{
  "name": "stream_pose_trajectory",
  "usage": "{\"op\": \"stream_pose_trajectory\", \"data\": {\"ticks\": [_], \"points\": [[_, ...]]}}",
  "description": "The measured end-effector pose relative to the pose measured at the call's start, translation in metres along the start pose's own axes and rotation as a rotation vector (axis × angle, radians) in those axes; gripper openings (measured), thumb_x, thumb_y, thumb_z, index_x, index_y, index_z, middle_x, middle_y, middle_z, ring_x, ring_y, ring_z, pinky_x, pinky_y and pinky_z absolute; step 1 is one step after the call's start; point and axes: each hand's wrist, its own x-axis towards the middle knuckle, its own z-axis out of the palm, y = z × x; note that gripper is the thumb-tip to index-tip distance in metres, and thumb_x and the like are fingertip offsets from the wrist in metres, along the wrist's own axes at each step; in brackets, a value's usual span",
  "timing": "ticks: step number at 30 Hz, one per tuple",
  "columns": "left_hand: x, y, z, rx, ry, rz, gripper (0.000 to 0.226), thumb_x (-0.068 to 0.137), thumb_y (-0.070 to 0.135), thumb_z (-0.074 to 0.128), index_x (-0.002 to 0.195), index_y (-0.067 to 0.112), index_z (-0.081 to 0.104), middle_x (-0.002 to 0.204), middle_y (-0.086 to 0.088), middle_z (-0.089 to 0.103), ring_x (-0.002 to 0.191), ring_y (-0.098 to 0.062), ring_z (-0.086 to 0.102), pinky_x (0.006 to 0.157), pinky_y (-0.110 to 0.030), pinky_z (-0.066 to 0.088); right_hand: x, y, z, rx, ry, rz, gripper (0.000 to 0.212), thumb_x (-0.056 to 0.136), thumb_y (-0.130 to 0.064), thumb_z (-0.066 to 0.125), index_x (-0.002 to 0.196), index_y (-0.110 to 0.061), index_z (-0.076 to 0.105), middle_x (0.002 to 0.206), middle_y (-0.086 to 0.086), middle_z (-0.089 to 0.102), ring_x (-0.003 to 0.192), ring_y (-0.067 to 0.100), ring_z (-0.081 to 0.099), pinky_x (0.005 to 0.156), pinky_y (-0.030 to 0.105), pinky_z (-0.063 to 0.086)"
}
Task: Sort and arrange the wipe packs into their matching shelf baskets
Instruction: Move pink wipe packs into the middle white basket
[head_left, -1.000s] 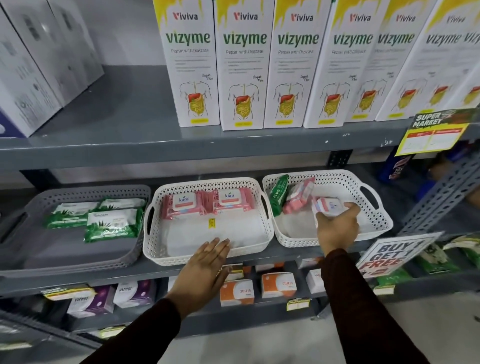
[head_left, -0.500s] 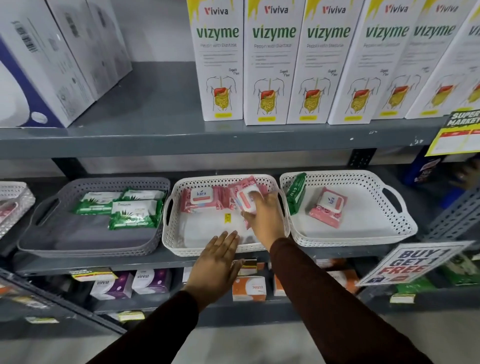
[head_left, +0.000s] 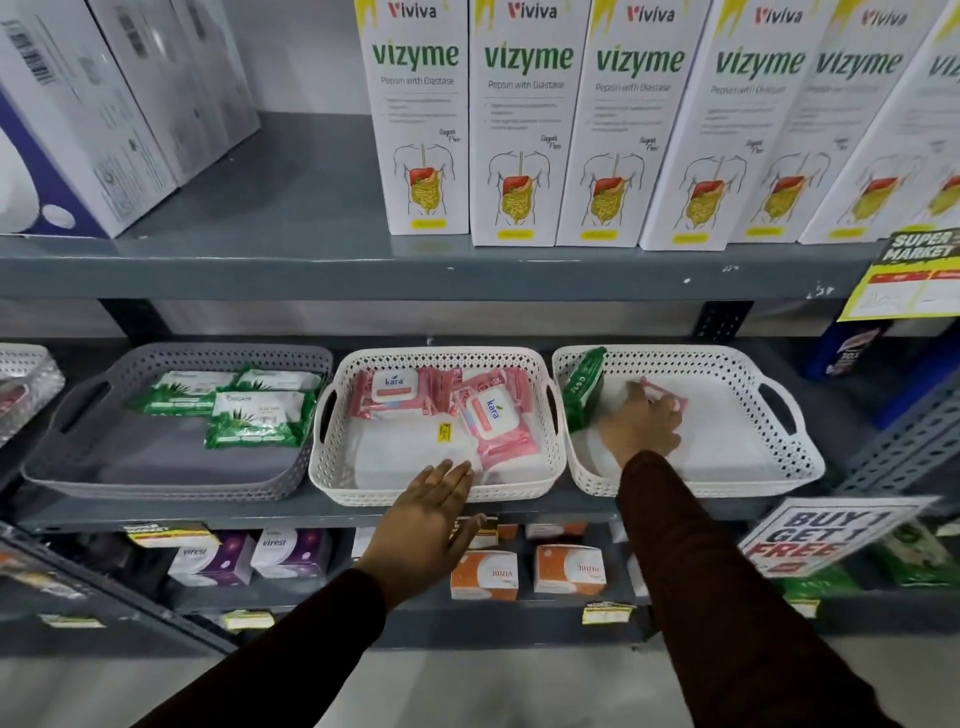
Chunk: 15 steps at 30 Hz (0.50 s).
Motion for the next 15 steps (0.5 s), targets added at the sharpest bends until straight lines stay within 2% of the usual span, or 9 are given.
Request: {"op": "stream_pose_trajectory", "data": {"ticks": [2,4,7,9,12,15], "points": [[0.000,0.000,0.001,-0.003,-0.010,-0.010,0.059,0.100,0.045,0.039,0.148,0.010,0.033,0.154,-0.010,0.036,0.144,-0.027,0.027,0.119,-0.044,0.019,0.013,0.013,0.002,-0.070,-0.154,0.012,0.060,0.096,-0.035,0.052,0.151,-0.032,0.029,0.163,0.020,0.013,0.140,0.046,0.029,0.109,0.058,0.035],[0.000,-0.001,0.002,-0.005,-0.028,-0.013,0.059,0.100,0.046,0.036,0.149,0.013,0.030,0.156,-0.007,0.032,0.145,-0.024,0.024,0.120,-0.043,0.019,0.020,0.021,0.007,-0.108,-0.181,-0.020,0.053,0.098,-0.038,0.049,0.149,-0.030,0.037,0.162,0.017,0.010,0.134,0.049,0.035,0.108,0.057,0.039],[0.000,-0.005,0.002,-0.007,-0.033,0.020,0.058,0.101,0.045,0.035,0.150,0.014,0.029,0.156,-0.007,0.033,0.145,-0.022,0.024,0.120,-0.040,0.016,0.022,0.020,0.009,-0.142,-0.146,-0.044,0.048,0.098,-0.034,0.047,0.144,-0.019,0.044,0.154,0.017,0.027,0.127,0.046,0.043,0.102,0.052,0.044],[-0.002,-0.009,0.000,-0.009,-0.030,0.037,0.057,0.101,0.045,0.033,0.149,0.013,0.031,0.155,-0.007,0.035,0.145,-0.022,0.026,0.120,-0.039,0.016,0.019,0.019,0.011,-0.089,-0.164,-0.022,0.058,0.092,-0.023,0.052,0.148,-0.019,0.038,0.149,0.016,0.036,0.128,0.043,0.045,0.100,0.048,0.046],[-0.007,-0.018,-0.003,-0.003,-0.004,0.024,0.060,0.099,0.046,0.027,0.147,0.011,0.035,0.152,-0.008,0.040,0.143,-0.024,0.031,0.119,-0.041,0.019,0.011,0.024,0.010,0.175,-0.108,0.125,0.073,0.076,-0.009,0.069,0.138,-0.021,0.034,0.138,0.024,0.040,0.116,0.045,0.054,0.093,0.046,0.054],[-0.022,-0.031,-0.008,-0.002,0.017,-0.008,0.057,0.099,0.043,0.033,0.145,0.010,0.039,0.150,-0.009,0.043,0.141,-0.026,0.034,0.118,-0.044,0.022,0.006,0.025,-0.003,0.397,-0.029,0.192,0.077,0.076,-0.008,0.074,0.134,-0.025,0.025,0.127,0.026,0.056,0.108,0.044,0.061,0.091,0.045,0.055]]}}
